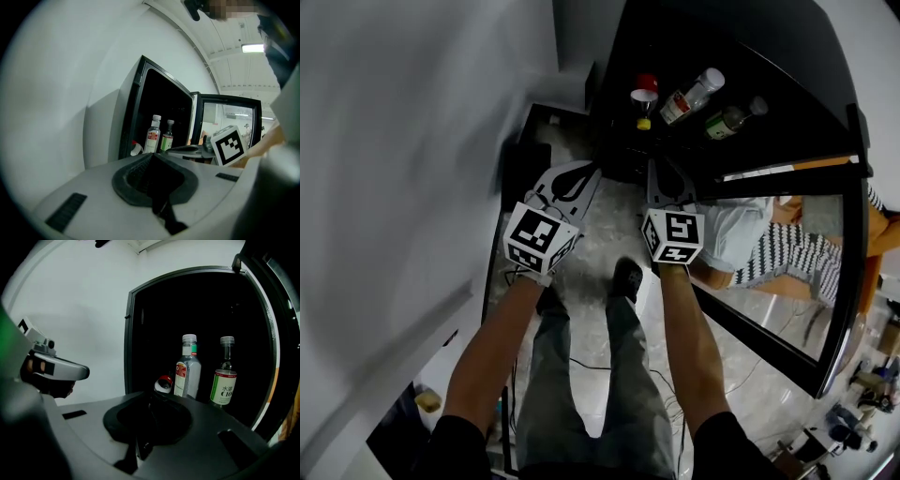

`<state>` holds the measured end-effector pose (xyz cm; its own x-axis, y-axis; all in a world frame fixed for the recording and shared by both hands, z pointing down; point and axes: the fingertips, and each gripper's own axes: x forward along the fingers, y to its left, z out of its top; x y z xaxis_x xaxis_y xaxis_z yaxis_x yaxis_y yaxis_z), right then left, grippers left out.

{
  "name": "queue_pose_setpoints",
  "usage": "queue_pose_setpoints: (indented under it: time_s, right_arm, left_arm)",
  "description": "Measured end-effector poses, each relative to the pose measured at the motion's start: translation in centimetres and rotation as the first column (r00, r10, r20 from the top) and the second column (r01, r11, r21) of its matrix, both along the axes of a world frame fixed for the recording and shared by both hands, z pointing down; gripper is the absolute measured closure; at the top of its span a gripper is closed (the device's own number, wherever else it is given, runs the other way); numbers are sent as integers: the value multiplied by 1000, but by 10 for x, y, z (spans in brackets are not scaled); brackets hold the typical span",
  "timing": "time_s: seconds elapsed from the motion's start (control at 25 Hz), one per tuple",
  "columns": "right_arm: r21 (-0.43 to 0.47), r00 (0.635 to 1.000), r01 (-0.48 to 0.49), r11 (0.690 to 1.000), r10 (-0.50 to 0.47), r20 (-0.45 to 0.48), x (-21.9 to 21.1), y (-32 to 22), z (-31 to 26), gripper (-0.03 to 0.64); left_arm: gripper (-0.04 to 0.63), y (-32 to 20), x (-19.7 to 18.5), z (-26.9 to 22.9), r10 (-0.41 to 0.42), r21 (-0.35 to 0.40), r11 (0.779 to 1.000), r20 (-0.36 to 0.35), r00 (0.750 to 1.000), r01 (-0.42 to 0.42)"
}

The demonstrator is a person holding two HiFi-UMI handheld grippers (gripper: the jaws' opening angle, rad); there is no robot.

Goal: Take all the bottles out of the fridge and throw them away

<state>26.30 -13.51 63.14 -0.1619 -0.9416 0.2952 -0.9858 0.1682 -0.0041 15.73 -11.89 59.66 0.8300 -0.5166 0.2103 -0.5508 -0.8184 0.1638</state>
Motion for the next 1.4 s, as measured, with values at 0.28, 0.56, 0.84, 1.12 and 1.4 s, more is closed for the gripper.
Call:
queue_pose_setpoints:
  time_s: [0.28, 0.56, 0.84, 1.12, 1.4]
  right_arm:
    - [-1, 1000, -1, 1000, 1, -3, 3, -24, 9, 556]
    - [-39, 1000, -25, 999, 25, -1, 7, -40, 25, 457]
    - [-79, 1000, -22, 997, 21, -14, 4, -67, 38, 396]
    - [-111, 999, -38, 993, 35, -28, 2, -89, 49, 387]
    - [-111, 992, -116, 987, 111, -55, 8, -98, 52, 402]
  left_arm:
    - [594, 1, 2, 5, 29, -7, 1000, 28, 999, -29]
    - [594, -11, 3, 12, 8, -23, 1000, 38, 999, -7]
    - [594, -20, 12, 11, -4, -50, 999, 25, 1000, 5]
    - [594, -31, 14, 13, 5, -57, 998, 37, 999, -3]
    - [594, -39, 7, 18, 6, -62, 998, 52, 999, -2]
